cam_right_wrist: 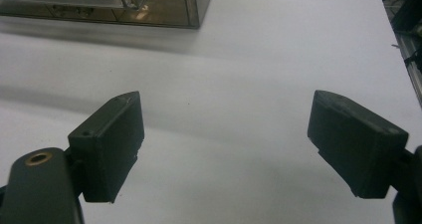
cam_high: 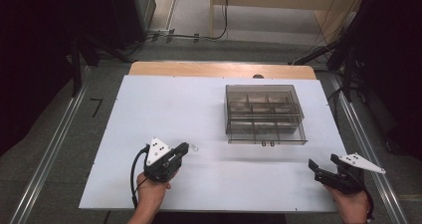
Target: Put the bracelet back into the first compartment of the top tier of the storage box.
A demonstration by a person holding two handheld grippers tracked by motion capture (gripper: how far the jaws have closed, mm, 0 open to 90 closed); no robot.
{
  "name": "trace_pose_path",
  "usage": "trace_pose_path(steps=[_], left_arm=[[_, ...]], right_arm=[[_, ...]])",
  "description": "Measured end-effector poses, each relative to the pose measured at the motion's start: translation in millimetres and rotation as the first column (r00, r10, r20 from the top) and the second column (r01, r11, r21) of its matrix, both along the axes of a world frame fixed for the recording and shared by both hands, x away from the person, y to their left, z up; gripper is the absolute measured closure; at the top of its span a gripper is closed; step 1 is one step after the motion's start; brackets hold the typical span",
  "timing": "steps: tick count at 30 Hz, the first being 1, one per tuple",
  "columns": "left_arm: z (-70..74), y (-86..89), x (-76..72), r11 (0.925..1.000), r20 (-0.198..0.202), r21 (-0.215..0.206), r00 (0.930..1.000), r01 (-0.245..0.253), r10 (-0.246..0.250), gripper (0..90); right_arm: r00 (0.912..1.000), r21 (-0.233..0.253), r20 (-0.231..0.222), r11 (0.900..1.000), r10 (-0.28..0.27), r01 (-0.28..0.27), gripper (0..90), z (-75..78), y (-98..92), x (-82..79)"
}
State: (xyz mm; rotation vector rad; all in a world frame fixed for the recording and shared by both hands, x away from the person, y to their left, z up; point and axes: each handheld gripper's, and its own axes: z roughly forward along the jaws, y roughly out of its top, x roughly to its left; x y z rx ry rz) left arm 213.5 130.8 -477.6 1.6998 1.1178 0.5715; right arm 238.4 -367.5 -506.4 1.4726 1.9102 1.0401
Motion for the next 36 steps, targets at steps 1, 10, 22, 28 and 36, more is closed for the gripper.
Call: trace_pose_path(steps=[1,10,22,28,36], left_arm=[[0.2,-0.6,0.0,1.0000,0.001,-0.001,1.0000,0.000,0.000,85.7],[1.7,-3.6,1.5,1.0000,0.005,-0.008,1.0000,0.004,-0.004,85.7],[6.4,-11.2,3.8,0.9994,0.027,-0.029,0.9995,0.018,-0.017,85.7],[9.1,-17.9,5.6,0.9987,0.037,-0.041,0.9989,0.030,-0.028,85.8],[12.2,-23.9,8.5,0.9982,0.047,-0.047,0.9983,0.036,-0.034,85.7]], right_arm=[[1.0000,-0.001,0.000,1.000,0.000,0.000,13.5,0.0,0.0,0.0],[1.0000,0.000,0.002,1.000,0.004,-0.004,13.5,-0.2,-0.2,0.2],[1.0000,0.000,0.001,1.000,0.004,-0.004,13.5,-0.2,-0.3,0.3],[1.0000,0.000,0.002,1.000,0.005,-0.005,13.5,-0.2,-0.4,0.2],[1.0000,0.000,0.000,1.000,0.002,-0.002,13.5,-0.2,-0.5,0.1]])
